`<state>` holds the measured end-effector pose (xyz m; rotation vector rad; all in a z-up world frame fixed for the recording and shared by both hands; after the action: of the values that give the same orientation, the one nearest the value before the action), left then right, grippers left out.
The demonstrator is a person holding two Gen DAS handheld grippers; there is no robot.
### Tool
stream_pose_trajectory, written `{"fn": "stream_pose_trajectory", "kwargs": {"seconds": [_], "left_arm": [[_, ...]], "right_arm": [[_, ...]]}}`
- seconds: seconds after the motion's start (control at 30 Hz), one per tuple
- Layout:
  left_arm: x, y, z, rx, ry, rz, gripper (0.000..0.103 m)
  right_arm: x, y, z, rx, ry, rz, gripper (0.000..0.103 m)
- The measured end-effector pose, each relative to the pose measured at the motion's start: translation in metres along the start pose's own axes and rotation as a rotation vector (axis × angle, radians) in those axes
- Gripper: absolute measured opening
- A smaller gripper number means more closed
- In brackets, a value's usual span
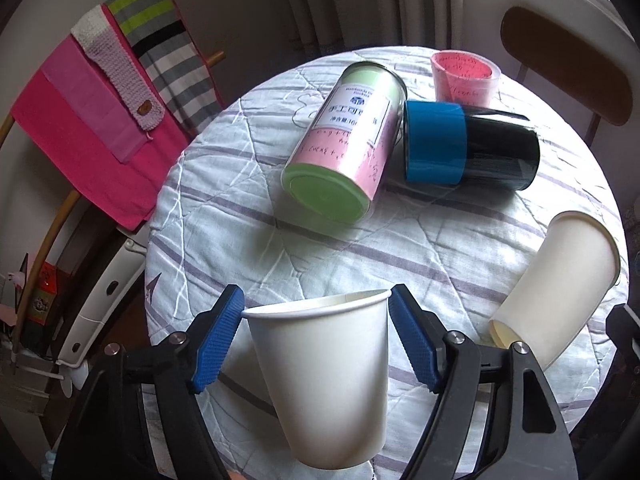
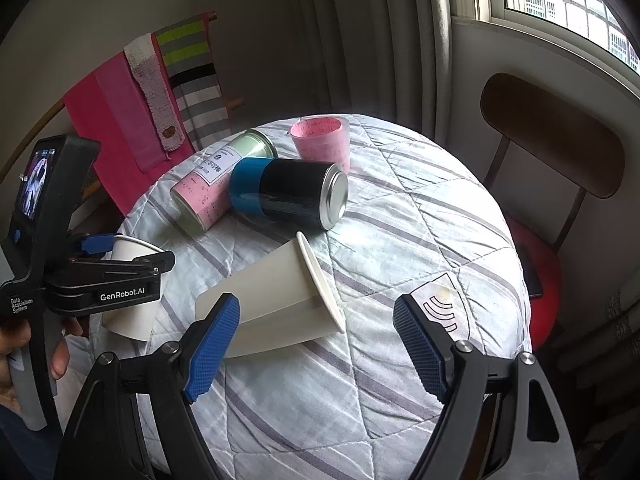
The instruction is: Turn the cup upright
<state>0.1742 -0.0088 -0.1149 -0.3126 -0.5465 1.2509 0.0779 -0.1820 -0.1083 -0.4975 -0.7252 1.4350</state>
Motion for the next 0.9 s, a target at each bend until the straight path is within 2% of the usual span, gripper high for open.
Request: {"fn": "stream_pose_trajectory", "kwargs": {"seconds": [0.33,0.5,0.67,0.77,0.9], "left_arm": [[-0.007,-0.023,0.011,-0.083,0.026,0.013,0.076],[-0.013,-0.037,0.017,-0.17,0.038,0.035,0.076],[-0.009,-0.025,0.022,-0.206,0.043,0.043,0.077],[0.0,-0.01,0.018,-0.187,0.031,0.054,0.078],[0.006,0.006,0.02,-0.181,0.053,0.064,0.079]], "right_arm": [[-0.004,0.0,0.006,-0.013,-0.002,-0.009,0.081],[-0.007,-0.001,0.006,-0.016,-0.001,-0.019,0.081],[-0.006,-0.002,0.004,-0.01,-0.002,-0.01,0.081],[-0.004,-0.001,0.004,-0.01,-0.007,-0.01,0.081],[0.002,-0.001,0.007,-0.018,-0.017,-0.005,0.081]]}}
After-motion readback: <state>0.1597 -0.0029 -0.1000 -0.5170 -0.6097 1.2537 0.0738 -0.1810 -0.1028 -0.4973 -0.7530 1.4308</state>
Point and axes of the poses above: each gripper's, at about its wrist camera, not at the fingertips, and z roughly against the way its jaws point, x to its left, y to its underside, the point moved 2 cm from there along -z, roughly the way its jaws point, and after that the axes turned 3 degrees about -x, right-handed, at the moved point
